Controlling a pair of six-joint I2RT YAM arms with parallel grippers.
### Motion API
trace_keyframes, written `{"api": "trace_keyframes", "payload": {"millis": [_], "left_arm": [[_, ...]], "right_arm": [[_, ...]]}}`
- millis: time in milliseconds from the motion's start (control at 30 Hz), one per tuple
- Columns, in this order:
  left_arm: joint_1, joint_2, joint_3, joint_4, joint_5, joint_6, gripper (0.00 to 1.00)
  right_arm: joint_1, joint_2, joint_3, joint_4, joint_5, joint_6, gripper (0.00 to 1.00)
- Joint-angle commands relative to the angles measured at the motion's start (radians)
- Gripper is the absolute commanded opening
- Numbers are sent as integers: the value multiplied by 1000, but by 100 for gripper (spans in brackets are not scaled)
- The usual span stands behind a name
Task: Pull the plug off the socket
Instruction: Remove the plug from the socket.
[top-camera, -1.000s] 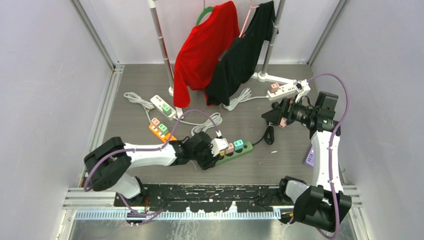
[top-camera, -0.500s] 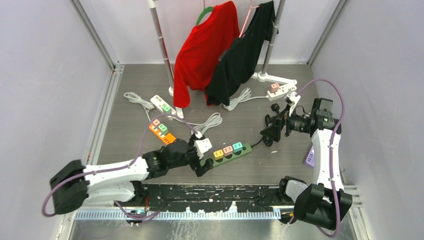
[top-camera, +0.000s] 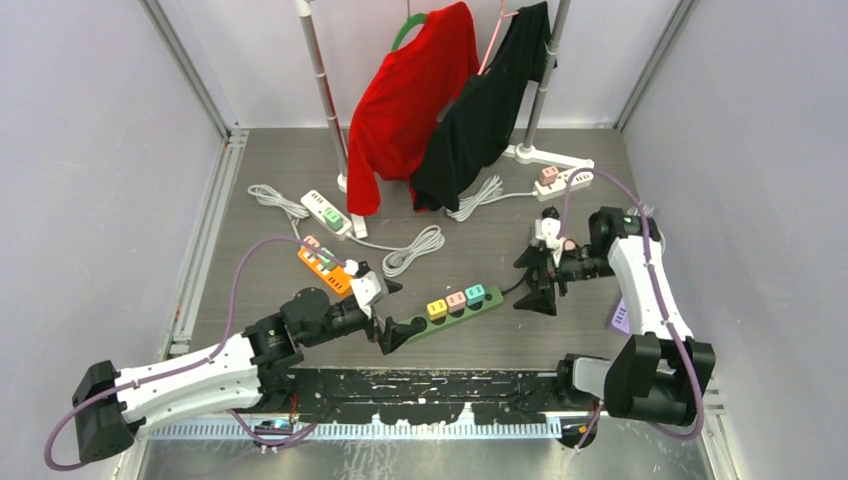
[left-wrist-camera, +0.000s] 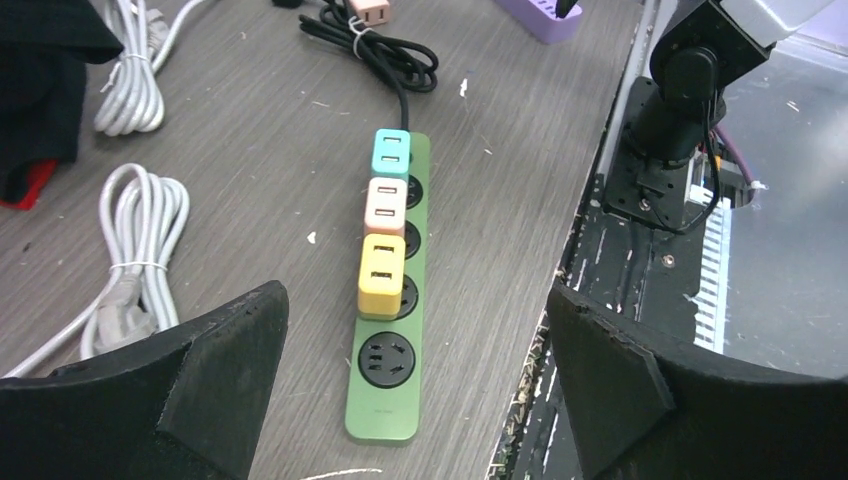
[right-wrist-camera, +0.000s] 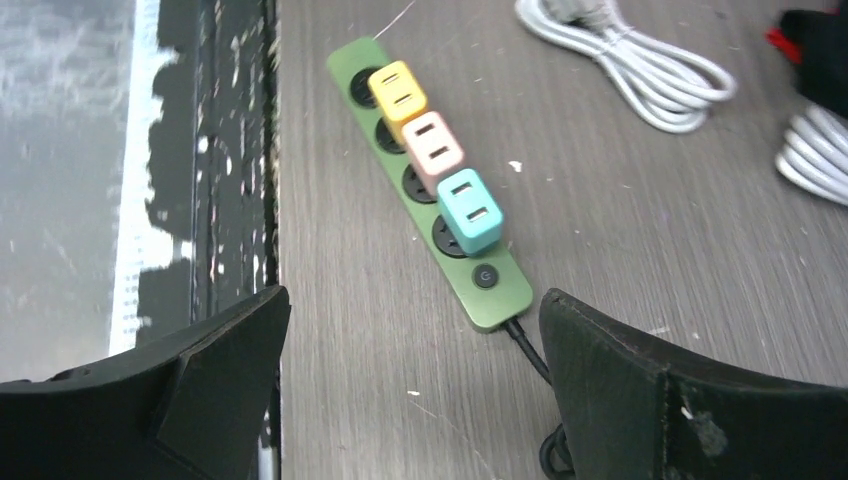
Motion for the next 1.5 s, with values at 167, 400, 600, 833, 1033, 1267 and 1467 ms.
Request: {"api": "trace_keyframes", "payload": {"millis": [167, 400, 600, 833, 1033, 1267, 1467], "left_arm": [[0, 180, 105, 111, 103, 75, 99], [0, 344, 130, 222, 37, 86, 100], [10, 480, 142, 342, 57, 75, 100], [21, 640, 166, 370, 59, 183, 99], [66, 730, 190, 432, 116, 227, 84], [101, 815, 253, 443, 226, 217, 70], [103, 869, 280, 438, 271, 211, 62]], "right_arm": [[327, 12, 31, 306, 305, 139, 96], [419, 61, -49, 529, 312, 271, 86], [455, 70, -85, 610, 330, 310, 86], [530, 123, -99, 698, 350, 373, 82], [576, 160, -110, 713, 380, 367, 76], [586, 174, -116, 698, 387, 331, 65], [593, 181, -122, 687, 401, 308, 58]]}}
